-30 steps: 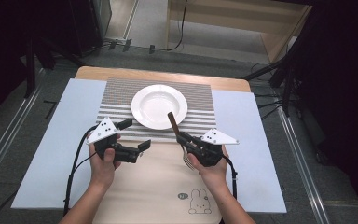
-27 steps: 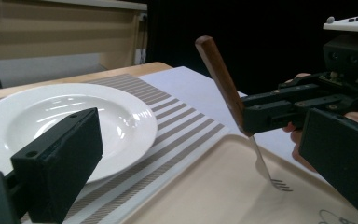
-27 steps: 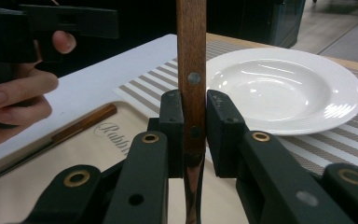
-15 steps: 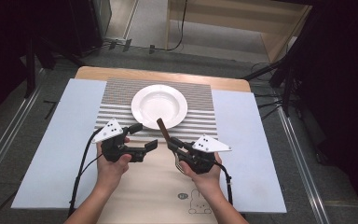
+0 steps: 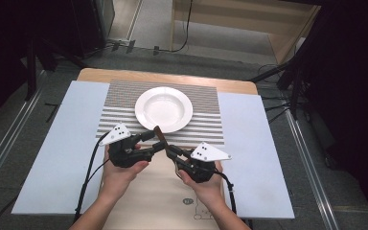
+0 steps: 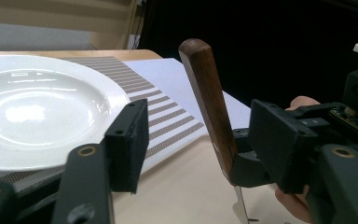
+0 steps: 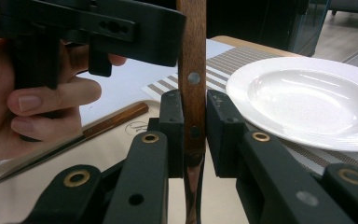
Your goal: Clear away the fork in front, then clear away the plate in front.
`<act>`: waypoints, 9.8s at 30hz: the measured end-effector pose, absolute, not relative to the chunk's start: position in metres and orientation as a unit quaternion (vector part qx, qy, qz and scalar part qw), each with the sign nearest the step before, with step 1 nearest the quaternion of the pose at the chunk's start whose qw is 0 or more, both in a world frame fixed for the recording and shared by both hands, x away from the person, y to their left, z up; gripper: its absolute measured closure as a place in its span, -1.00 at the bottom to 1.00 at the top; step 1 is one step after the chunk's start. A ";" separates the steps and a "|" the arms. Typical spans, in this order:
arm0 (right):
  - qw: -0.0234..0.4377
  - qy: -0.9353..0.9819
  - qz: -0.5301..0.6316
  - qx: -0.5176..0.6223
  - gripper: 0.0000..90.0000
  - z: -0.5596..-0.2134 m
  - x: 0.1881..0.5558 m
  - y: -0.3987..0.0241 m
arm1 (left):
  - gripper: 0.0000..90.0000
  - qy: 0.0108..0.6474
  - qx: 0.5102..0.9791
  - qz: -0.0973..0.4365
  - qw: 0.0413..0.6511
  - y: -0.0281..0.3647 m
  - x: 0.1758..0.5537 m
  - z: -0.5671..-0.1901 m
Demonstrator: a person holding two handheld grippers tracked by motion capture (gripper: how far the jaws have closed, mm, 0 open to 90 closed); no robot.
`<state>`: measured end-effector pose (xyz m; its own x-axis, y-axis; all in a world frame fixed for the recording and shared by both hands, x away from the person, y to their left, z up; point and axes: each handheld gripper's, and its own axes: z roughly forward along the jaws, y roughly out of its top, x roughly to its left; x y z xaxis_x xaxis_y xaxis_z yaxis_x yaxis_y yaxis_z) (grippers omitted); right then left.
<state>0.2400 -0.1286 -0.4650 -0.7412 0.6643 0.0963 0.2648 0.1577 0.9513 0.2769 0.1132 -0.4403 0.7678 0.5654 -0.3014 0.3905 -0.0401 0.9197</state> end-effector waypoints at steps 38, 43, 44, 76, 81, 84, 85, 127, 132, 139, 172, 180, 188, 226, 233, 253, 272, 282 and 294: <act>0.239 0.723 0.544 0.353 -1.00 -0.457 0.231 -0.161 | 0.75 0.310 0.710 0.021 0.632 0.154 0.269 -0.433; 0.241 0.716 0.543 0.366 -1.00 -0.461 0.231 -0.179 | 0.75 0.312 0.712 0.018 0.629 0.160 0.267 -0.433; 0.248 0.716 0.538 0.370 -1.00 -0.464 0.229 -0.188 | 0.75 0.308 0.713 0.010 0.630 0.163 0.267 -0.433; 0.311 0.687 0.486 0.442 -1.00 -0.489 0.207 -0.298 | 0.75 0.326 0.721 -0.022 0.611 0.196 0.257 -0.445; 0.315 0.682 0.481 0.451 -1.00 -0.490 0.205 -0.307 | 0.75 0.328 0.721 -0.028 0.610 0.204 0.255 -0.448; 0.315 0.684 0.475 0.455 -1.00 -0.495 0.202 -0.311 | 0.75 0.331 0.718 -0.033 0.612 0.209 0.254 -0.449; 0.315 0.684 0.474 0.456 -1.00 -0.496 0.201 -0.313 | 0.75 0.333 0.717 -0.035 0.612 0.210 0.253 -0.450; 0.324 0.663 0.468 0.487 -1.00 -0.513 0.195 -0.343 | 0.18 0.374 0.826 0.063 0.418 0.180 0.272 -0.488; 0.322 0.662 0.469 0.488 -1.00 -0.513 0.196 -0.344 | 0.14 0.370 0.840 0.081 0.389 0.176 0.271 -0.491; 0.319 0.663 0.468 0.490 -1.00 -0.514 0.197 -0.344 | 0.10 0.358 0.855 0.111 0.357 0.171 0.270 -0.495; 0.319 0.663 0.465 0.492 -1.00 -0.515 0.198 -0.344 | 0.96 0.312 0.883 0.084 0.339 0.167 0.262 -0.498; 0.319 0.663 0.465 0.493 -1.00 -0.515 0.198 -0.344 | 0.96 0.313 0.884 0.085 0.336 0.170 0.263 -0.498; 0.321 0.663 0.466 0.491 -1.00 -0.515 0.198 -0.344 | 0.96 0.316 0.880 0.075 0.345 0.171 0.263 -0.498; 0.333 0.646 0.483 0.488 -1.00 -0.515 0.196 -0.347 | -0.95 0.365 0.802 0.069 0.468 0.187 0.271 -0.471; 0.337 0.648 0.480 0.487 -1.00 -0.515 0.196 -0.345 | -0.97 0.366 0.797 0.070 0.475 0.185 0.276 -0.467; 0.341 0.651 0.478 0.481 -1.00 -0.516 0.196 -0.344 | -1.00 0.364 0.792 0.071 0.485 0.177 0.312 -0.440; 0.343 0.655 0.480 0.472 -1.00 -0.517 0.195 -0.343 | -1.00 0.376 0.790 0.075 0.479 0.159 0.364 -0.429; 0.345 0.656 0.476 0.473 -1.00 -0.517 0.196 -0.342 | -1.00 0.394 0.781 0.066 0.479 0.156 0.396 -0.428; 0.346 0.657 0.475 0.471 -1.00 -0.518 0.196 -0.341 | -1.00 0.426 0.767 0.045 0.477 0.151 0.430 -0.444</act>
<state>0.1958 -0.3415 -0.5177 -0.3163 0.9486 -0.0073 0.2903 0.1041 0.9513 0.4296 0.1513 -0.4441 0.6329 0.6966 -0.3379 0.6111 -0.1815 0.7705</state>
